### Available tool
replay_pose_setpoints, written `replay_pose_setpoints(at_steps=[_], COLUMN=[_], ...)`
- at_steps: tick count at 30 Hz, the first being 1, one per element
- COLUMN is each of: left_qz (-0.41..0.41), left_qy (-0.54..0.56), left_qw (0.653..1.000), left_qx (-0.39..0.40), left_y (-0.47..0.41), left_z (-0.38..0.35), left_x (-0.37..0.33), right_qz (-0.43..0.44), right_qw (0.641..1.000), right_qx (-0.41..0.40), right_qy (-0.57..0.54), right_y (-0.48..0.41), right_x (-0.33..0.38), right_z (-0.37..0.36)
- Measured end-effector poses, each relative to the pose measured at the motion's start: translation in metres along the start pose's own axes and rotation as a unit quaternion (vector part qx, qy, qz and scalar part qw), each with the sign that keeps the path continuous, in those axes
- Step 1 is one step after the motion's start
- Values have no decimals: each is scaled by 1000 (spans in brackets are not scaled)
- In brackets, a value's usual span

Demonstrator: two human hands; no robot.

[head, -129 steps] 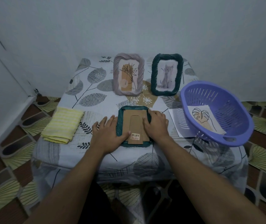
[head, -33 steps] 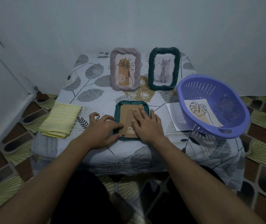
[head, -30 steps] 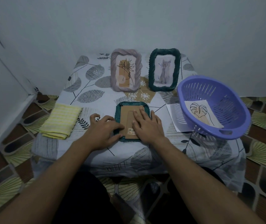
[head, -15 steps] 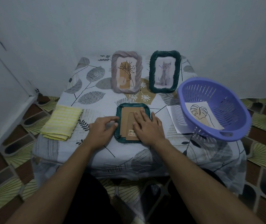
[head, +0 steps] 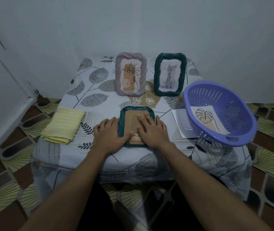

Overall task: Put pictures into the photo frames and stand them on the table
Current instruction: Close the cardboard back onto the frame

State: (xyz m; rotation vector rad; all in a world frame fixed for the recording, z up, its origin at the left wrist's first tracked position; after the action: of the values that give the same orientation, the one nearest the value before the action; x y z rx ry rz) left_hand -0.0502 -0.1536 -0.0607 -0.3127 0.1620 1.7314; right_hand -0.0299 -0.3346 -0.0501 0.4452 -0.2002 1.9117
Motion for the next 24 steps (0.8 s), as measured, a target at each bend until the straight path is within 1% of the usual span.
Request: replay_pose_setpoints(at_steps=[5, 6, 8, 9, 14, 19, 24], left_qz=[1, 1, 3, 3, 2, 4, 4], left_qy=[10, 9, 5, 3, -1, 1, 7], left_qw=[1000, 1000, 1000, 1000, 1000, 1000, 1000], left_qx=[-7, -9, -8, -8, -11, -8, -7], left_y=[1, 0, 0, 0, 0, -1, -1], left_z=[2, 2, 2, 2, 1, -1, -1], left_x=[0, 0, 1, 1, 2, 3, 3], right_qz=[-23, -26, -32, -36, -42, -44, -44], right_qw=[994, 991, 984, 982, 994, 996, 991], right_qx=[41, 35, -3, -19, -53, -67, -98], right_qy=[-96, -124, -175, -182, -89, 42, 79], right_y=[-7, -6, -2, 3, 32, 57, 64], right_x=[-2, -1, -1, -3, -12, -11, -8], right_z=[8, 12, 19, 22, 32, 40, 47])
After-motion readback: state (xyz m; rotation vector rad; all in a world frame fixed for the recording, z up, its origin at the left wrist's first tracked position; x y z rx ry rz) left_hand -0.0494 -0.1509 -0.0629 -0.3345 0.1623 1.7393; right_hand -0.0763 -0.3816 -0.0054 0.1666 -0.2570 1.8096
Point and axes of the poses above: each hand's wrist, its own y-axis away from the middle knuckle, its own z-axis out of the back of the hand, x = y × z, the point moved 4 cm from there along -y, towards the middle knuckle, and after that the axes turned 10 degrees about z, right-handed, at the moved point
